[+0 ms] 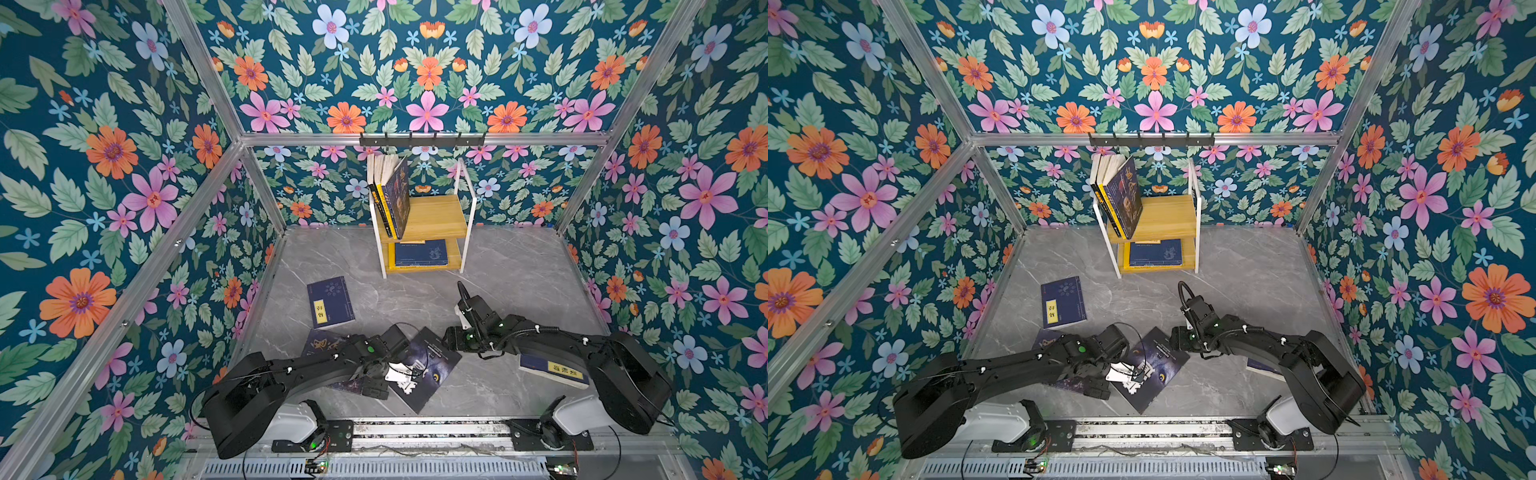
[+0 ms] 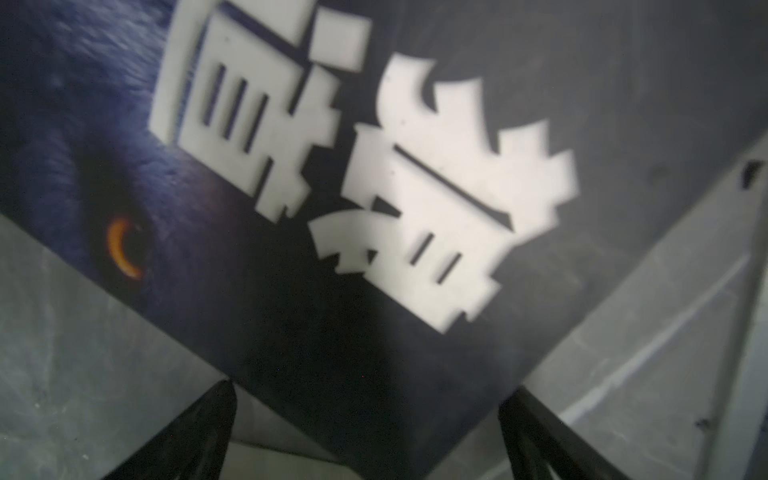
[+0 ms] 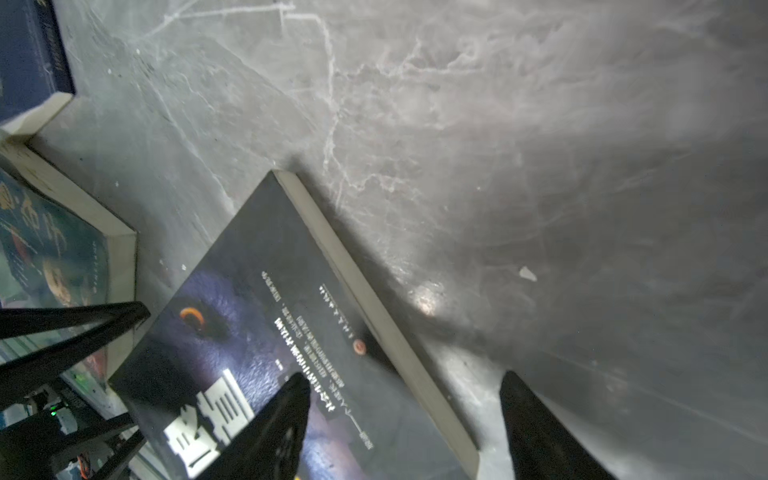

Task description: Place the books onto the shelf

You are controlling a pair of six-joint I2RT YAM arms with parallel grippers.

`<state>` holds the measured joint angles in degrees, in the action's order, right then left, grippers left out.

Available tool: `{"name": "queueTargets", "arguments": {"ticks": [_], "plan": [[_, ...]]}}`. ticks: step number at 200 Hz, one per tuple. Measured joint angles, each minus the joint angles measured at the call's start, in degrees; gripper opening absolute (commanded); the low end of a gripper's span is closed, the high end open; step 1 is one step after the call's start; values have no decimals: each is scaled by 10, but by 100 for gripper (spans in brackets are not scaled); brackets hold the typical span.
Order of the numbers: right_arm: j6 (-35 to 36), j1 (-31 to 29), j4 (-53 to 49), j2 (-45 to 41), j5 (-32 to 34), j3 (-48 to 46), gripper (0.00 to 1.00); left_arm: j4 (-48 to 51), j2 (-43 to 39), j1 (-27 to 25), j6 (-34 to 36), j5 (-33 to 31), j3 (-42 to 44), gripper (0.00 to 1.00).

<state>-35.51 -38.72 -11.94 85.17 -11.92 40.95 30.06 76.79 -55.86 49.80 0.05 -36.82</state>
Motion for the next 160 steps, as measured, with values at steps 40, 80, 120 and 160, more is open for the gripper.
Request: {"name": "queueTargets", "arguments": {"ticks": [40, 80, 120, 160], "plan": [[7, 0, 45, 7, -25, -19, 71, -55, 22, 7, -2, -52, -16, 100], [7, 1, 63, -16, -27, -46, 71, -70, 67, 76, -4, -91, -72, 100], [-9, 2, 42, -57, -38, -73, 71, -141, 130, 158, -23, -89, -148, 100], [-52, 2, 47, -97, -57, -105, 70, -146, 134, 243, -114, -54, -218, 94]]}}
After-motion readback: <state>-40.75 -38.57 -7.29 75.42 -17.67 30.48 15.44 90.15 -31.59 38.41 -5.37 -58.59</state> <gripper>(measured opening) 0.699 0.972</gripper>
